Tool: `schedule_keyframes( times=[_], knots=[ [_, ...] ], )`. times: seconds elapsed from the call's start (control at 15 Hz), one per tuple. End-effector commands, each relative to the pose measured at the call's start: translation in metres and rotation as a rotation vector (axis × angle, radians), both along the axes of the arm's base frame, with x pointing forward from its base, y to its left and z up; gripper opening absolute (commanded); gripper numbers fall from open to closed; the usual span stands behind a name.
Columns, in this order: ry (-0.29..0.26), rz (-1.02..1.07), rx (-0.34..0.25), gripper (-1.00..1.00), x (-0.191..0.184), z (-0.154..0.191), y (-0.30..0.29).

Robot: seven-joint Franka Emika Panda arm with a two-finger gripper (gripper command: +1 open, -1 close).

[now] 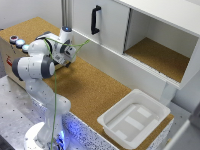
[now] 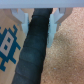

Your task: Grasp the drawer handle and close it

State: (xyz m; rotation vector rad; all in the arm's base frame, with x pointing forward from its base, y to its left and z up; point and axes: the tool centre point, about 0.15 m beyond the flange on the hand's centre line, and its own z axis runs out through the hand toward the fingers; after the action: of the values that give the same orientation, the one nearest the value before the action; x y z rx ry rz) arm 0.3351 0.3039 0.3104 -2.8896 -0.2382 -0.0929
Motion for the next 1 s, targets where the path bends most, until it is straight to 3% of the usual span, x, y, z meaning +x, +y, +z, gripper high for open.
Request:
schedule_keyframes(
  times=[0.0, 0.07, 0.13, 0.93],
  knots=[
    [0.017, -0.011, -0.002, -1.00, -0.034, -0.012, 0.042],
    [0.017, -0.009, -0.005, -1.00, -0.036, -0.010, 0.045],
    [0.014, -0.017, -0.001, 1.00, -0.038, -0.007, 0.046],
    [-0.077, -0.114, 0.043, 1.00, -0.062, 0.045, 0.014]
  ],
)
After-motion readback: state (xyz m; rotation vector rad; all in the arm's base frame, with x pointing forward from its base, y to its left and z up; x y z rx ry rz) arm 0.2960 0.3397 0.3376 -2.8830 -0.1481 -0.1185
